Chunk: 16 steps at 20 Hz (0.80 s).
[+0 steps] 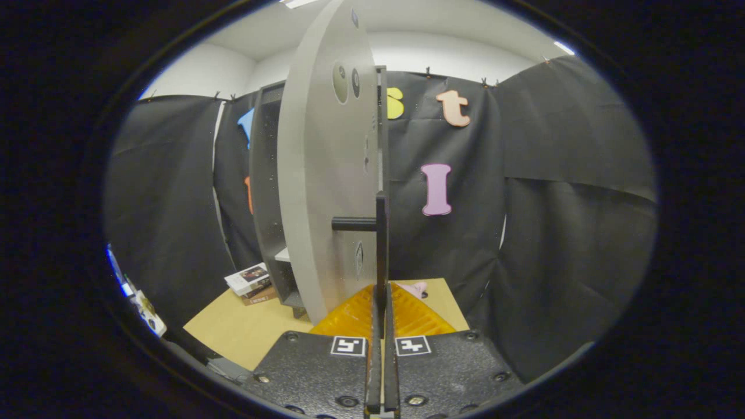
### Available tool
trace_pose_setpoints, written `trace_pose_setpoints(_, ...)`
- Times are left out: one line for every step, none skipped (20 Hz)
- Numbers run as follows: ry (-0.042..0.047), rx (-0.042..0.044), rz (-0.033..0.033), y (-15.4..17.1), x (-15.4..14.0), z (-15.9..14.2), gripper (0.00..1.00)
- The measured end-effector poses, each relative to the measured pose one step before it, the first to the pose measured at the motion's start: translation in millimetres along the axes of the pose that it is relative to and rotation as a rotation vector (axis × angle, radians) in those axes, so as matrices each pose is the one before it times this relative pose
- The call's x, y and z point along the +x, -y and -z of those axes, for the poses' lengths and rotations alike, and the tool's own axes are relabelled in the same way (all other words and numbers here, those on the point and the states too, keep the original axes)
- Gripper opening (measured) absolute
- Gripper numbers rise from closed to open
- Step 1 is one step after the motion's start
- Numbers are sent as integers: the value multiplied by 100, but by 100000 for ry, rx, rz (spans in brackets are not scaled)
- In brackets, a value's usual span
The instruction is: Open the shoe cabinet door, grab the shoes and put them into the shoe cabinet, then close the shoe cabinet door.
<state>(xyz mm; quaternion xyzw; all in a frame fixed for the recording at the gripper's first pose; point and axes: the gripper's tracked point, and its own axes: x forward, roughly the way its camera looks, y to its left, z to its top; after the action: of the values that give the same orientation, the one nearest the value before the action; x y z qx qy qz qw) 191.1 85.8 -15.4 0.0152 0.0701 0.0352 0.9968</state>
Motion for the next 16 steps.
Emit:
trace_pose_setpoints(-28, -93, 2115, 619, 40, -21, 5)
trace_pose_setpoints(-134, 1542, -457, 169, 8, -58, 5)
trace_pose_setpoints(-444, 3375, -2476, -272, 229, -33, 4)
trace_pose_setpoints(-508, 3162, -2965, -706, -45, 52, 5)
trace_pose_setpoints(-313, 1711, -2177, -265, -118, 114, 5)
trace_pose_setpoints(-166, 336, -88, 137, -160, -67, 5)
trace_pose_setpoints(12, -298, 1256, 440, 18, -121, 5)
trace_pose_setpoints(214, -412, 811, -62, -44, 25, 5)
trace_pose_setpoints(-43, 113, 176, -121, 30, 73, 5)
trace_pose_setpoints(-118, -112, 253, 27, 40, -16, 5)
trace_pose_setpoints(-306, -570, 301, 85, -33, 61, 5)
trace_pose_setpoints(-608, -583, 1133, 219, -140, 101, 5)
trace_pose_setpoints(1, -237, 808, 70, 45, 69, 6)
trace_pose_setpoints(-256, -181, 1464, 226, -90, -59, 7)
trace_pose_setpoints(-99, 90, 476, 319, -168, 472, 9)
trace_pose_setpoints(-186, 984, 1228, 265, -323, 355, 22)
